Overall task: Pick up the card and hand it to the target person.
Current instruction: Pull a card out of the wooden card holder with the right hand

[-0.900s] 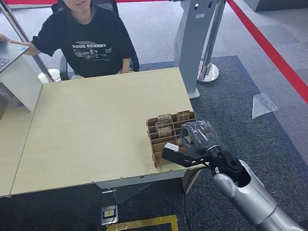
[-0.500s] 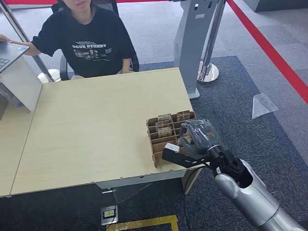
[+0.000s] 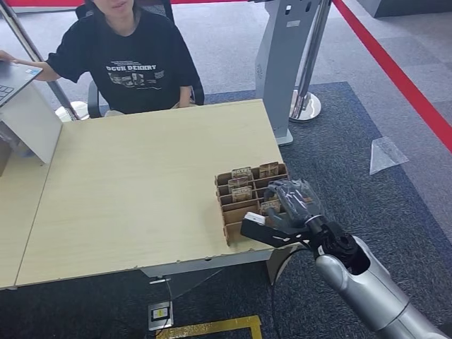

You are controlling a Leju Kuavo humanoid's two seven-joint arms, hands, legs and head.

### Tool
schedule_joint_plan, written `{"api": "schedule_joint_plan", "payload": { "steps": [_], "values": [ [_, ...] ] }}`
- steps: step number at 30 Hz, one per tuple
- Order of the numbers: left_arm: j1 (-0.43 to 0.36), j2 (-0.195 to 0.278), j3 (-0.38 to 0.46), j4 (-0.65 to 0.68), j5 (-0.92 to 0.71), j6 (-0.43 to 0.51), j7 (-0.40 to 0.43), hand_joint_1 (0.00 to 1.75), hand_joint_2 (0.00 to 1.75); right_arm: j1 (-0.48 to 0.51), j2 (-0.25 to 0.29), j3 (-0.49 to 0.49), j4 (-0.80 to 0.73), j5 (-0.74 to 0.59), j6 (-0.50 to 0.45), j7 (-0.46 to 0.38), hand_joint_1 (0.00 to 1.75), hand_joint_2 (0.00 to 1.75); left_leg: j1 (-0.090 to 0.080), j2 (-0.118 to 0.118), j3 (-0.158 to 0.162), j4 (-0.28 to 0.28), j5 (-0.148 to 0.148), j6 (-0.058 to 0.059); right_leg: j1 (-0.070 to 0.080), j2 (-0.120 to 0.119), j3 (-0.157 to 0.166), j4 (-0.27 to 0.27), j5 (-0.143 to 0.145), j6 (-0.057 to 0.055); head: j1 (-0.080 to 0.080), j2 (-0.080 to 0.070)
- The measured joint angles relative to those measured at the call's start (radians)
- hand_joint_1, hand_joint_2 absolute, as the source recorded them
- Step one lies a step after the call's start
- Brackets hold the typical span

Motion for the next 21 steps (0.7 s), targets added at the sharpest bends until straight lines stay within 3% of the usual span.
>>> {"api": "schedule_joint_plan", "payload": {
  "steps": [5, 15, 21],
  "values": [
    [0.0, 0.0, 0.0, 0.0, -0.001, 0.0, 0.0, 0.0, 1.75, 0.0, 0.0, 0.0, 0.026, -0.008, -0.001, -0.003, 1.06, 1.75, 0.0, 0.0, 0.0, 0.0, 0.0, 0.0, 0.0, 0.0, 0.0, 0.0, 0.0, 0.0, 0.0, 0.0],
    [0.0, 0.0, 0.0, 0.0, 0.0, 0.0, 0.0, 0.0, 1.75, -0.005, 0.0, -0.008, 0.083, -0.009, -0.024, 0.013, 1.49, 1.75, 0.0, 0.0, 0.0, 0.0, 0.0, 0.0, 0.0, 0.0, 0.0, 0.0, 0.0, 0.0, 0.0, 0.0],
    [0.0, 0.0, 0.0, 0.0, 0.002, 0.001, 0.0, 0.0, 1.75, -0.016, 0.0, -0.008, 0.106, 0.006, -0.033, 0.053, 1.42, 1.75, 0.0, 0.0, 0.0, 0.0, 0.0, 0.0, 0.0, 0.0, 0.0, 0.0, 0.0, 0.0, 0.0, 0.0]
  ]
}}
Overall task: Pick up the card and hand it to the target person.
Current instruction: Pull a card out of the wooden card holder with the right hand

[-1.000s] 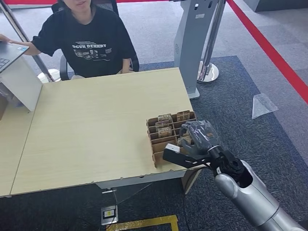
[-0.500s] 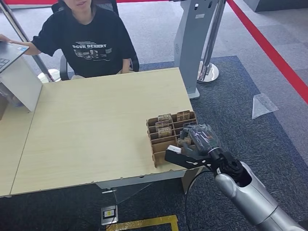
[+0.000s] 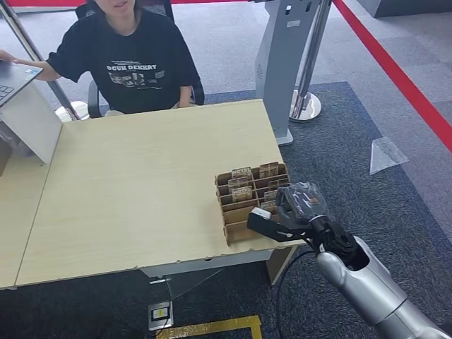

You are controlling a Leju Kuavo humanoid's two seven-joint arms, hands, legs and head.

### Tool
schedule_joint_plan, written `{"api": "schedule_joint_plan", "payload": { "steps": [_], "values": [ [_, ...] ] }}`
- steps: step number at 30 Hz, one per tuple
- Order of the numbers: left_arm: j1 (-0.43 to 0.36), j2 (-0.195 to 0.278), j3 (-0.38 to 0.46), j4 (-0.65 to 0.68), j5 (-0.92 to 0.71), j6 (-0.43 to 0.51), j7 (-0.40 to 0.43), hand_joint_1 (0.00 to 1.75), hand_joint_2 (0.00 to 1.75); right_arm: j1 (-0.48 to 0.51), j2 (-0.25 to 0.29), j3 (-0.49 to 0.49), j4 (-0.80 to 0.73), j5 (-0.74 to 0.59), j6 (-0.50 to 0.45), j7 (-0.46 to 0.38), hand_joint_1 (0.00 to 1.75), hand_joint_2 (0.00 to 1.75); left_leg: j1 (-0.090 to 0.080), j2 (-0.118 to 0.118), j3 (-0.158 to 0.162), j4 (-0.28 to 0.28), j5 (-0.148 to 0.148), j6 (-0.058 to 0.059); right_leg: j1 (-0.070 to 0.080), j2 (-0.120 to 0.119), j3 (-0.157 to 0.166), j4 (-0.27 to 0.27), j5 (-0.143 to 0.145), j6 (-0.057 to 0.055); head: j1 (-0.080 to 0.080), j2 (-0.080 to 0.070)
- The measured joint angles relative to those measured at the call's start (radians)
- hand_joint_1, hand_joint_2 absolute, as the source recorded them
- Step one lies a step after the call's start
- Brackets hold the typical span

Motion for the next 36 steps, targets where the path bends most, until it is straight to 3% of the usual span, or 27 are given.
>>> {"api": "schedule_joint_plan", "payload": {
  "steps": [12, 36],
  "values": [
    [0.006, 0.0, 0.0, 0.0, 0.008, 0.001, 0.0, 0.0, 1.75, -0.007, 0.004, 0.001, 0.017, 0.017, 0.001, 0.031, 1.11, 1.75, 0.0, 0.0, 0.0, 0.0, 0.0, 0.0, 0.0, 0.0, 0.0, 0.0, 0.0, 0.0, 0.0, 0.0],
    [0.007, -0.002, 0.0, 0.0, -0.002, -0.001, 0.0, 0.0, 1.75, -0.009, 0.005, 0.0, 0.017, 0.03, 0.022, 0.057, 1.08, 1.75, 0.0, 0.0, 0.0, 0.0, 0.0, 0.0, 0.0, 0.0, 0.0, 0.0, 0.0, 0.0, 0.0, 0.0]
  ]
}}
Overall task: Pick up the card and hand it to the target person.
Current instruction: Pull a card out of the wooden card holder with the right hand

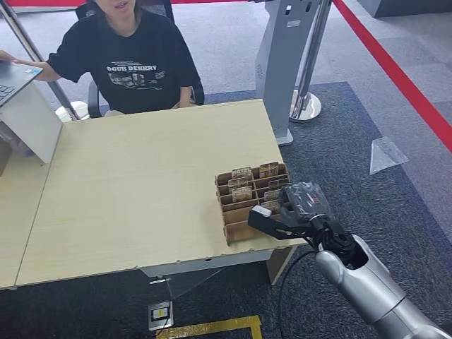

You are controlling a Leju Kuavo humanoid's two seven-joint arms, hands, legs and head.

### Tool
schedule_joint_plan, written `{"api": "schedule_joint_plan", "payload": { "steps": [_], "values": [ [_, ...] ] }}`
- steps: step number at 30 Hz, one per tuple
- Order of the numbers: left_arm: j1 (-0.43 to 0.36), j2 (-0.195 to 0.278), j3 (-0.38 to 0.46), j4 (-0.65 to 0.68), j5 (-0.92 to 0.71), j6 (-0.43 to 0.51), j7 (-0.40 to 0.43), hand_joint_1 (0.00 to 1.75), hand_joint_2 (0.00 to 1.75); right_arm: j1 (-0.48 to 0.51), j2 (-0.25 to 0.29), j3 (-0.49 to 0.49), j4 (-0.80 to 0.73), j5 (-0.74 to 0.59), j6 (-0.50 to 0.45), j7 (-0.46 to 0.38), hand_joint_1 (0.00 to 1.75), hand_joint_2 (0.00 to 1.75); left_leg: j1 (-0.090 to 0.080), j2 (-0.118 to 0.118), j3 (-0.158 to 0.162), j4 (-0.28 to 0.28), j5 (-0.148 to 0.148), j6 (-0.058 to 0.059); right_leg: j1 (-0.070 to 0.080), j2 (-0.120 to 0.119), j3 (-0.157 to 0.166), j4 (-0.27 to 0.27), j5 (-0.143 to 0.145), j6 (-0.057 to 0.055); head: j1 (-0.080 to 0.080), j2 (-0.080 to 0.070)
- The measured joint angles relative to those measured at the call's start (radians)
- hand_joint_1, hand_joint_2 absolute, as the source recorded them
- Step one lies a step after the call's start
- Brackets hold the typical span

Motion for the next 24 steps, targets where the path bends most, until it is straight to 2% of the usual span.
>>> {"api": "schedule_joint_plan", "payload": {
  "steps": [11, 21, 24],
  "values": [
    [0.0, -0.001, 0.0, 0.0, -0.003, -0.001, 0.0, 0.0, 1.75, -0.001, 0.0, -0.008, 0.0, 0.002, 0.003, 0.004, 1.04, 1.75, 0.0, 0.0, 0.0, 0.0, 0.0, 0.0, 0.0, 0.0, 0.0, 0.0, 0.0, 0.0, 0.0, 0.0],
    [-0.001, -0.003, 0.0, 0.0, -0.005, -0.002, 0.008, 0.0, 1.75, -0.012, 0.0, -0.009, 0.0, 0.006, 0.01, 0.003, 0.91, 1.75, 0.0, 0.0, 0.0, 0.0, 0.0, 0.0, 0.0, 0.0, 0.0, 0.0, 0.0, 0.0, 0.0, 0.0],
    [-0.001, -0.004, 0.0, 0.0, -0.005, -0.002, 0.008, 0.0, 1.75, -0.013, 0.0, -0.009, 0.0, 0.006, 0.012, 0.002, 0.95, 1.75, 0.0, 0.0, 0.0, 0.0, 0.0, 0.0, 0.0, 0.0, 0.0, 0.0, 0.0, 0.0, 0.0, 0.0]
  ]
}}
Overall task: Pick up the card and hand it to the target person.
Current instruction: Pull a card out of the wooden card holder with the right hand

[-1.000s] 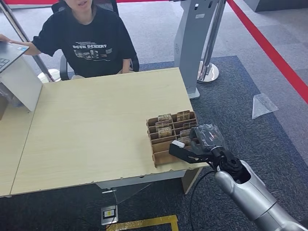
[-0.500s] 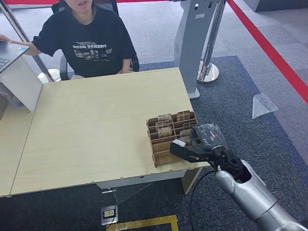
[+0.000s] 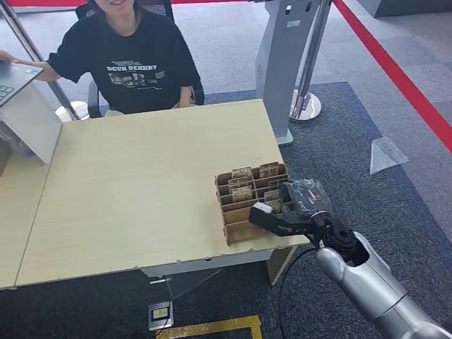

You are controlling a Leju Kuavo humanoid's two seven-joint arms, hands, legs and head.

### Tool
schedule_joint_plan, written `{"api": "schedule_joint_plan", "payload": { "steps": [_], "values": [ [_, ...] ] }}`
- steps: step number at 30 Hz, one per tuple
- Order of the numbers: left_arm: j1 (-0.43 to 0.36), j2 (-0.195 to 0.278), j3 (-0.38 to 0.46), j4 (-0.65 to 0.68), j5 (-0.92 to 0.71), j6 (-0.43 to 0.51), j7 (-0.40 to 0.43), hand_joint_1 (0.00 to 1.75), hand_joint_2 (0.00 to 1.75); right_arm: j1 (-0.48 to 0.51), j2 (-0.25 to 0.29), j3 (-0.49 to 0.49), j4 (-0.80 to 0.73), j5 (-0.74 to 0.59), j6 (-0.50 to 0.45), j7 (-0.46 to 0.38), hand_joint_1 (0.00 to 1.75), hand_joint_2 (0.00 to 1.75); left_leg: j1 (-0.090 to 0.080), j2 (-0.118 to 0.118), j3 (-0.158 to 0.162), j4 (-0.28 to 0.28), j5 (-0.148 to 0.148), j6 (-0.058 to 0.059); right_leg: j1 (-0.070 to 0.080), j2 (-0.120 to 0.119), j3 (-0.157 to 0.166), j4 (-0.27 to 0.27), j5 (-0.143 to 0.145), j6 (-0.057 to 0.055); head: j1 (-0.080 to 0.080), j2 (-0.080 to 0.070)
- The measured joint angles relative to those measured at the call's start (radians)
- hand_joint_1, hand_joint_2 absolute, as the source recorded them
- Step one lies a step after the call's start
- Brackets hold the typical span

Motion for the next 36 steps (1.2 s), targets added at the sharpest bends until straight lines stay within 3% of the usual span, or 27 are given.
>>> {"api": "schedule_joint_plan", "payload": {
  "steps": [9, 36],
  "values": [
    [-0.004, -0.002, 0.0, 0.0, -0.01, -0.007, 0.0, 0.0, 1.75, 0.0, 0.0, 0.0, 0.0, 0.0, 0.003, -0.001, 1.09, 1.75, 0.0, 0.0, 0.0, 0.0, 0.0, 0.0, 0.0, 0.0, 0.0, 0.0, 0.0, 0.0, 0.0, 0.0],
    [-0.006, -0.006, 0.0, 0.0, -0.002, -0.007, 0.0, 0.0, 1.75, -0.007, 0.0, 0.003, 0.0, 0.002, 0.019, -0.006, 0.97, 1.75, 0.0, 0.0, 0.0, 0.0, 0.0, 0.0, 0.0, 0.0, 0.0, 0.0, 0.0, 0.0, 0.0, 0.0]
  ]
}}
